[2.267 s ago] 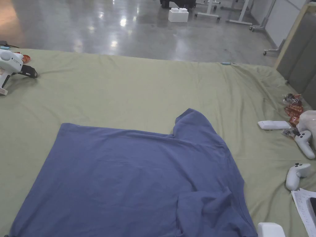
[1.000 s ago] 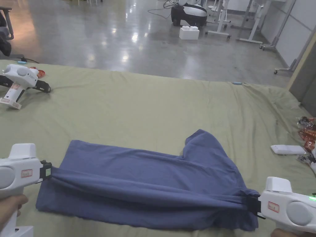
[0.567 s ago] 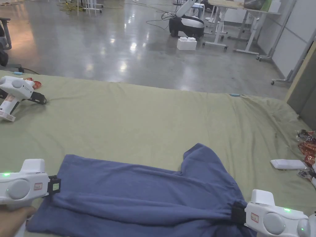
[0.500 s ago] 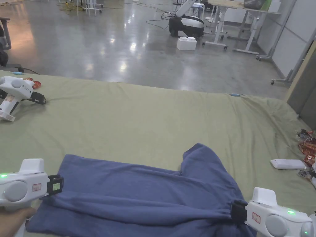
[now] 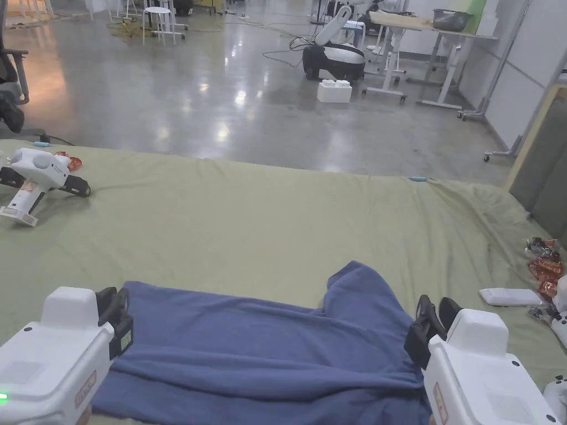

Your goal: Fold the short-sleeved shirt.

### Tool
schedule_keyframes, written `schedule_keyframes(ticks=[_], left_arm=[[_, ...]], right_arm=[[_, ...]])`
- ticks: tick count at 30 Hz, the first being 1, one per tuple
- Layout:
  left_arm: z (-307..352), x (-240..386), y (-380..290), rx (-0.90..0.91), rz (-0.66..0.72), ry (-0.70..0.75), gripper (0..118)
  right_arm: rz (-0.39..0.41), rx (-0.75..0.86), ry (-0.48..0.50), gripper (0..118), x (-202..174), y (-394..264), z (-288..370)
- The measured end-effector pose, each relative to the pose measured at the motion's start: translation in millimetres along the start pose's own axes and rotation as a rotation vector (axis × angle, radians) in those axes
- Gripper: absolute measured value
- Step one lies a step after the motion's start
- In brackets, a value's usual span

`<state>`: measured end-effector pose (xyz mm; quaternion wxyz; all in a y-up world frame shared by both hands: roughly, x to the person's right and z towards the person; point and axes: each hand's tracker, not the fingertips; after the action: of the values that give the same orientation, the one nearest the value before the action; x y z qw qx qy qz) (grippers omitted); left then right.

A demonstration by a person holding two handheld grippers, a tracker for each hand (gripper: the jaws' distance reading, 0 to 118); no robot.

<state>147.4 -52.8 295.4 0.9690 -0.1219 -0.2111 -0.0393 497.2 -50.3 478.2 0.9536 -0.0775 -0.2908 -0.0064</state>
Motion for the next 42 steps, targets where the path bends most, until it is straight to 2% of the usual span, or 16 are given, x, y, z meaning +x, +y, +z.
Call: schedule_keyframes(ticks=[3, 11, 16, 20, 22, 25, 26, 32, 34, 37, 39, 40, 42], left_arm=[[16.7, 1.4, 0.1, 0.046, -0.008, 0.044, 0], [36.3, -25.7, -15.8, 0.023, 0.019, 0.048, 0], [7.0, -71.9, -36.4, -0.234, 0.103, 0.035, 0], [-44.6, -114.1, -60.4, -0.441, 0.163, -0.016, 0], [-55.5, -107.8, -59.3, -0.516, 0.173, -0.023, 10], [-86.7, -112.9, -72.4, -0.639, 0.197, -0.062, 57], [-87.0, -103.1, -71.5, -0.692, 0.199, -0.079, 67], [-110.9, -88.2, -94.6, -0.807, 0.129, 0.042, 67], [-112.5, -82.7, -100.8, -0.858, 0.126, 0.026, 65], [-103.5, -64.7, -100.8, -0.818, 0.054, 0.045, 55], [-97.9, -62.8, -94.4, -0.822, 0.058, 0.034, 51], [-95.7, -59.9, -92.0, -0.822, 0.064, 0.023, 43], [-94.3, -61.3, -90.8, -0.820, 0.073, -0.030, 12]], right_arm=[[0.003, 0.039, 0.003, 1, -12.9, 3.3, 16.3], [0.008, 0.059, 0.000, 0, -25.0, -0.9, 34.9], [0.017, 0.004, 0.017, 0, -21.1, -11.3, 30.7], [0.032, -0.056, 0.024, 0, -16.6, -21.9, 25.8], [0.039, -0.081, 0.022, 0, -13.7, -26.2, 24.2], [0.039, -0.115, 0.019, 0, -8.6, -34.5, 22.3], [0.035, -0.123, 0.025, 0, -5.8, -37.5, 22.1], [0.050, -0.184, 0.017, 0, 9.0, -50.7, 22.2], [0.045, -0.205, 0.010, 0, 14.4, -54.9, 21.7], [0.039, -0.247, 0.003, 0, 22.9, -62.6, 19.3], [0.042, -0.282, 0.006, 0, 29.5, -68.8, 16.0], [0.044, -0.301, 0.009, 0, 33.4, -71.7, 13.1], [0.065, -0.369, 0.001, 1, 41.9, -77.8, 5.0]])
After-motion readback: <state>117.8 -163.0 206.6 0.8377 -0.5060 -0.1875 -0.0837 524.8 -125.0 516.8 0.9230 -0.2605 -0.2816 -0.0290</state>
